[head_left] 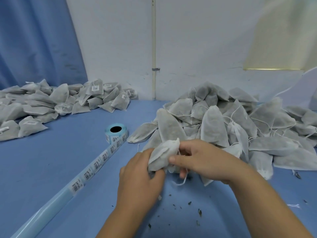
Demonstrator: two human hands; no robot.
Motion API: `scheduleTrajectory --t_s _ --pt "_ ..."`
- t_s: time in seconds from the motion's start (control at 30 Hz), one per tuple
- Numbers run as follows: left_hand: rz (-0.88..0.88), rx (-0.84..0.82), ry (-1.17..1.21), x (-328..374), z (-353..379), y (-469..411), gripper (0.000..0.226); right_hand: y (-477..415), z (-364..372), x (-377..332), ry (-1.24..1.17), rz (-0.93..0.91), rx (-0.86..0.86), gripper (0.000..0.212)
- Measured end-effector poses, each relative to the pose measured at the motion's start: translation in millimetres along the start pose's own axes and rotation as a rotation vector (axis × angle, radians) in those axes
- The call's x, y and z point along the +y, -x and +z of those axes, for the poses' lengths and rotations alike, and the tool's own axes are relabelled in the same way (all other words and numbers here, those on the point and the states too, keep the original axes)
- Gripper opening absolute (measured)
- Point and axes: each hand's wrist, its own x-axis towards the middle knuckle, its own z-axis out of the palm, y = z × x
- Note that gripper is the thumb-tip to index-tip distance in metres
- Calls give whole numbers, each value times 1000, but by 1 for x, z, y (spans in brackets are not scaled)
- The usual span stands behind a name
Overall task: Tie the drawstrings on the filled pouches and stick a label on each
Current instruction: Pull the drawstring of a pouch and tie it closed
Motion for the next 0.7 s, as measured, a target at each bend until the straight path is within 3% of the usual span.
scheduleTrajectory --t_s 0.2,0.33,0.4,0.47,0.57,0.7 --pt "-142 -81 -326 -13 -6 -6 15 8 -14 -1 32 95 123 24" --pt "-82 -246 -479 -18 -8 -7 72 11 -10 -8 64 72 76 23" --pt "100 -288 -274 -10 -10 -2 84 11 -5 -14 53 38 39 24" --pt "208 -320 104 3 -7 4 84 12 -1 -20 34 -7 -4 25" --pt "135 -304 596 15 4 17 69 16 -2 -25 -27 -81 -57 28" --pt "-31 -230 675 23 5 18 27 20 -11 -24 -66 -101 -95 26"
